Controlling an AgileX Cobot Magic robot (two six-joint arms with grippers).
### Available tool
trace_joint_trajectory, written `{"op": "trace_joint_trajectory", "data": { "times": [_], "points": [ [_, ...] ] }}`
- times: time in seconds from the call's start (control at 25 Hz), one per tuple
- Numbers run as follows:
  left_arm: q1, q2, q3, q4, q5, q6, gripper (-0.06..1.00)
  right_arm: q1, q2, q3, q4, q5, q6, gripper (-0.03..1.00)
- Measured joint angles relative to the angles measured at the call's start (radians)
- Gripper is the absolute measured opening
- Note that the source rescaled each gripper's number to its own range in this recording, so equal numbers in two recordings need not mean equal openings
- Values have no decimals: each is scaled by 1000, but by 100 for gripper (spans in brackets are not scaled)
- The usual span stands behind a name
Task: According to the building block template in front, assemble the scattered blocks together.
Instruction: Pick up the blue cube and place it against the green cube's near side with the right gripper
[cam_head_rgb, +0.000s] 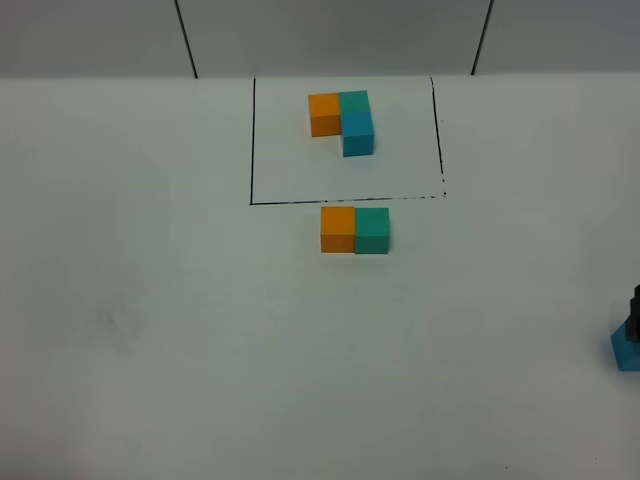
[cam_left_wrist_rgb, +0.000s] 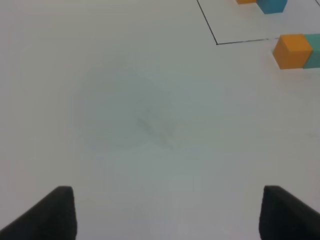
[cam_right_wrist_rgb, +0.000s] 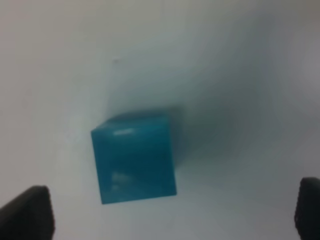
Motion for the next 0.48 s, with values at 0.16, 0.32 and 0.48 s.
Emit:
{"op": "trace_joint_trajectory", "data": {
  "times": [0.16,0.32,0.48],
  "points": [
    [0,0,0,0,0,0,61,0,42,25,29,-35,-4,95],
    [0,0,0,0,0,0,61,33,79,26,31,-53,-6,95],
    [0,0,0,0,0,0,61,56,131,26,39,-74,-9,94]
  ]
}}
